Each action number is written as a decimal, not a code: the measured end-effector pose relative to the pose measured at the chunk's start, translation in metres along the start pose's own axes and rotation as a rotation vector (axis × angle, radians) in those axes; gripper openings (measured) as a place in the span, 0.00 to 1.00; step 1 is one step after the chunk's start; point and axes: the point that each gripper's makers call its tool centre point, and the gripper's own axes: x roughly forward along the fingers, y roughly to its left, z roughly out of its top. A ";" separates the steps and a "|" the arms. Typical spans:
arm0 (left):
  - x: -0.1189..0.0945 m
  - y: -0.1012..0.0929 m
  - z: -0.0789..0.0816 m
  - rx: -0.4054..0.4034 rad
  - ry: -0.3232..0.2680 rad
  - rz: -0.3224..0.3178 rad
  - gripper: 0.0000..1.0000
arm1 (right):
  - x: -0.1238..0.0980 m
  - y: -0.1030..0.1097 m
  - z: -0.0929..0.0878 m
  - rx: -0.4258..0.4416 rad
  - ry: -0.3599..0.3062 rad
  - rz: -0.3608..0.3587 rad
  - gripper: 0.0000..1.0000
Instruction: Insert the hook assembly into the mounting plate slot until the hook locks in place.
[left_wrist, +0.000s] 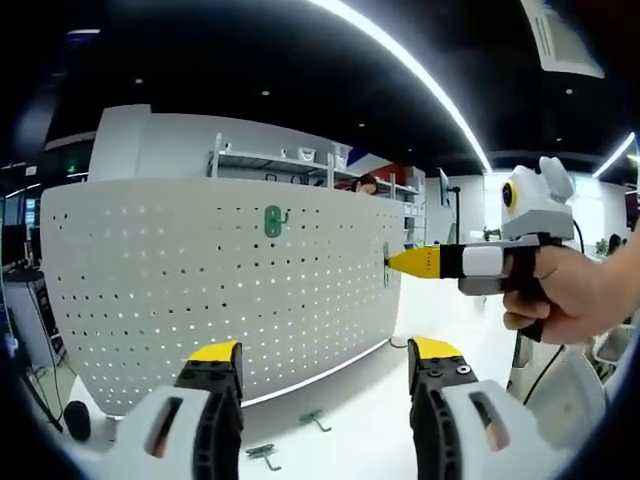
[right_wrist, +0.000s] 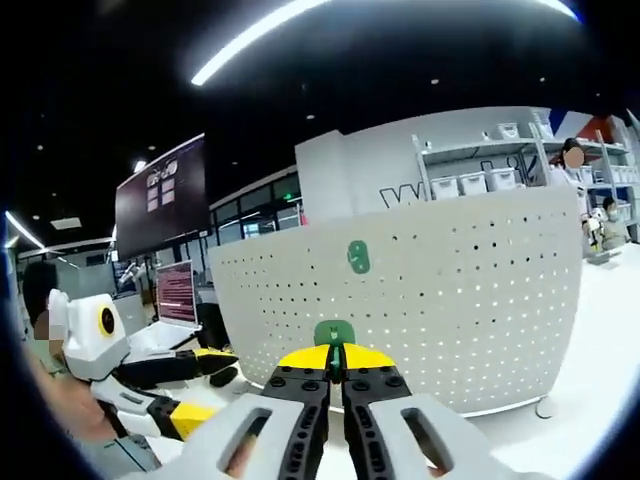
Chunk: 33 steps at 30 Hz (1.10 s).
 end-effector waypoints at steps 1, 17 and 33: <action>-0.001 0.002 0.000 -0.006 -0.002 0.003 0.69 | 0.002 0.000 0.002 0.003 -0.002 0.001 0.00; -0.016 0.017 -0.002 -0.021 -0.008 0.044 0.69 | 0.030 -0.024 0.028 0.009 -0.039 -0.046 0.00; -0.022 0.026 0.003 -0.027 -0.024 0.064 0.68 | 0.058 -0.036 0.049 -0.023 -0.085 -0.094 0.00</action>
